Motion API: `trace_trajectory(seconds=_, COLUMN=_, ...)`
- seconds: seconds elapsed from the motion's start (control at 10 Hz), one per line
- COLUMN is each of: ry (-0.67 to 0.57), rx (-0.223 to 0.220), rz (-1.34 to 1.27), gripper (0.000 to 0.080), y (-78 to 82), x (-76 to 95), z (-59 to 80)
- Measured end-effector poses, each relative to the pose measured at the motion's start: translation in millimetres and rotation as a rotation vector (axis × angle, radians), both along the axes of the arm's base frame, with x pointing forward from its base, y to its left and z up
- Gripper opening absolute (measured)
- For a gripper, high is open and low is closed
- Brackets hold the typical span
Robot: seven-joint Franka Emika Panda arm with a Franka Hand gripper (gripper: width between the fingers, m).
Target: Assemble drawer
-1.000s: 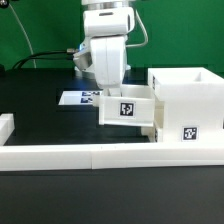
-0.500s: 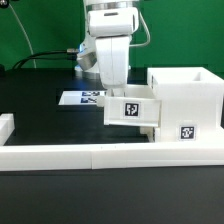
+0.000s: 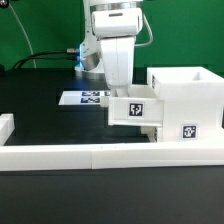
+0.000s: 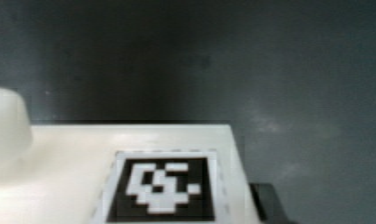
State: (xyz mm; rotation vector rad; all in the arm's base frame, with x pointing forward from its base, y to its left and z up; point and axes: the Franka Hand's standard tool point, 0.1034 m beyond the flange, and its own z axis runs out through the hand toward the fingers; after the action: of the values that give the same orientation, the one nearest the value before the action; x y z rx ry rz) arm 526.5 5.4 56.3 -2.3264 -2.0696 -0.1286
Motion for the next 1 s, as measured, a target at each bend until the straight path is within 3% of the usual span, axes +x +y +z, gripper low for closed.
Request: trace_trajectory(seconds=1.0, ry=-0.006, rx=-0.007, rz=0.025, gripper=0.0044, y=-6.2, x=-0.5, z=-1.2)
